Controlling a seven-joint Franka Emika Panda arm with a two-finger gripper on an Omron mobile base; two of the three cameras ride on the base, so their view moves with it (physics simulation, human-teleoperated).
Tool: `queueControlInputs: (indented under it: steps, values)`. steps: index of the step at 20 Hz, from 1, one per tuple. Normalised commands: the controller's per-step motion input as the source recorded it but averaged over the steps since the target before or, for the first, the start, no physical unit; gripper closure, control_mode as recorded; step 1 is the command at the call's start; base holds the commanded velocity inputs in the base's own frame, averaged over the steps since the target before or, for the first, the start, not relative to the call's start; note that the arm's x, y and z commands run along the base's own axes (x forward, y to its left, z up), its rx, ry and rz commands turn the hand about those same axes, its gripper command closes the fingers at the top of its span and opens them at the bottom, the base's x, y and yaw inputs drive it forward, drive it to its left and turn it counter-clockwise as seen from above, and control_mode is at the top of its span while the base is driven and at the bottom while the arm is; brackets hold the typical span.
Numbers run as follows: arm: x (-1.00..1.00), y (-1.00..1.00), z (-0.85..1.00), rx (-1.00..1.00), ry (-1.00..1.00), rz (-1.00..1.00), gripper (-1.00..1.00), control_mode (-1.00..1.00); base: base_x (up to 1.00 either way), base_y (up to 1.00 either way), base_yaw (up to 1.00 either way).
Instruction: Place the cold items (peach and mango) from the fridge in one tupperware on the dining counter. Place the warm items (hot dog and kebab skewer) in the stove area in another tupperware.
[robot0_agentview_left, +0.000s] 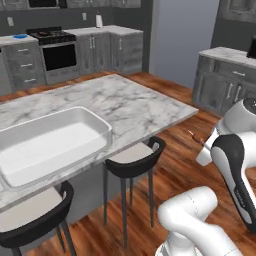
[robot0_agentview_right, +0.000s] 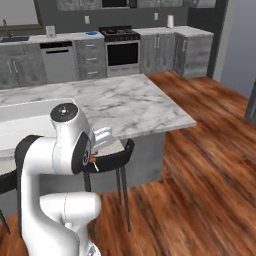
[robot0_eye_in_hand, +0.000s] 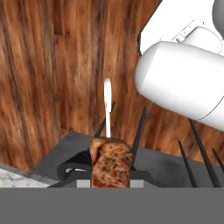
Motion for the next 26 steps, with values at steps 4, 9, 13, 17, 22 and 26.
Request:
queueControlInputs:
  steps: [4, 9, 13, 17, 22, 26]
  values:
    - [0.00, 0.00, 0.00, 0.00, 0.00, 0.00, 1.00, 1.00, 0.34, 0.71, 0.00]
    - [0.00, 0.00, 0.00, 0.00, 0.00, 0.00, 1.00, 1.00, 0.42, 0.58, 0.00]
    - [0.00, 0.00, 0.00, 0.00, 0.00, 0.00, 1.00, 1.00, 0.23, 0.51, 0.00]
    - [0.00, 0.00, 0.00, 0.00, 0.00, 0.00, 1.00, 1.00, 0.26, 0.58, 0.00]
    - [0.00, 0.00, 0.00, 0.00, 0.00, 0.00, 1.00, 1.00, 0.22, 0.46, 0.00]
    - [0.00, 0.24, 0.12, -0.06, 0.00, 0.00, 1.00, -1.00, 0.01, 0.21, 0.00]
